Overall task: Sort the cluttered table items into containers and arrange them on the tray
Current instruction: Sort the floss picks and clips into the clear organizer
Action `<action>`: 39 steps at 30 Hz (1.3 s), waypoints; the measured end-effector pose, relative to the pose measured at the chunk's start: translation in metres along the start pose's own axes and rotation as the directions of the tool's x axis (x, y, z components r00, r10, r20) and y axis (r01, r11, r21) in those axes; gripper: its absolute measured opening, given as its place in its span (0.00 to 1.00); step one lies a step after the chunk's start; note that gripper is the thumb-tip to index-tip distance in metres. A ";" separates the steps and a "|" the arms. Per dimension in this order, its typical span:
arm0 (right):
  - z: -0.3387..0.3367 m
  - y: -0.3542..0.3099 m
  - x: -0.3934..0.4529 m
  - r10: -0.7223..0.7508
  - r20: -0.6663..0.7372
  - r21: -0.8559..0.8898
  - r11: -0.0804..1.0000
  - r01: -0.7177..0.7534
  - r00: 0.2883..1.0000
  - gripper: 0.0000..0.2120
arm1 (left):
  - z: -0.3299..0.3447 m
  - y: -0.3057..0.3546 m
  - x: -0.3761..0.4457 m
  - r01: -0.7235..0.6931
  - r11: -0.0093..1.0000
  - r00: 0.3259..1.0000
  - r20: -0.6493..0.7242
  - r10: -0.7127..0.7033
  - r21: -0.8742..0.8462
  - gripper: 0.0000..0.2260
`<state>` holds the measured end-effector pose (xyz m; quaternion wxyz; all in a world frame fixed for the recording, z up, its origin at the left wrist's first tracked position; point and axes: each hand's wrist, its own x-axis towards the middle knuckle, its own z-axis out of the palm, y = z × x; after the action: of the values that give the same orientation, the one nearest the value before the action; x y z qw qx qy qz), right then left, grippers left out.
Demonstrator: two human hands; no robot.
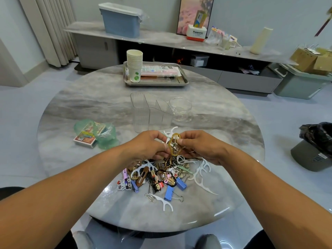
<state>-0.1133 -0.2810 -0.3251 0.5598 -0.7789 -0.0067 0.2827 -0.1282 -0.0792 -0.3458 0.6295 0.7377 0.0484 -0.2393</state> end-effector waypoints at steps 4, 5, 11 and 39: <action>0.006 -0.001 -0.001 0.013 0.011 -0.023 1.000 -0.013 1.000 0.07 | -0.002 -0.002 -0.002 -0.071 0.996 0.997 -0.025 0.072 0.060 0.04; 0.006 -0.001 -0.001 0.009 0.008 -0.026 1.000 -0.009 1.000 0.08 | -0.004 -0.002 -0.002 -0.073 0.996 0.997 -0.022 0.074 0.047 0.05; 0.005 -0.005 -0.003 -0.049 0.083 -0.004 0.999 0.049 0.995 0.10 | -0.011 0.000 0.000 -0.086 0.989 0.995 -0.052 0.080 -0.121 0.05; 0.011 -0.003 0.005 -0.145 -0.056 -0.175 0.976 0.133 0.988 0.08 | -0.018 -0.005 -0.001 -0.019 0.998 0.974 -0.226 0.004 -0.067 0.09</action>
<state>-0.1129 -0.2688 -0.3266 0.5094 -0.8308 -0.0661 0.2142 -0.1253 -0.0606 -0.3480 0.6464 0.7382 0.1236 -0.1486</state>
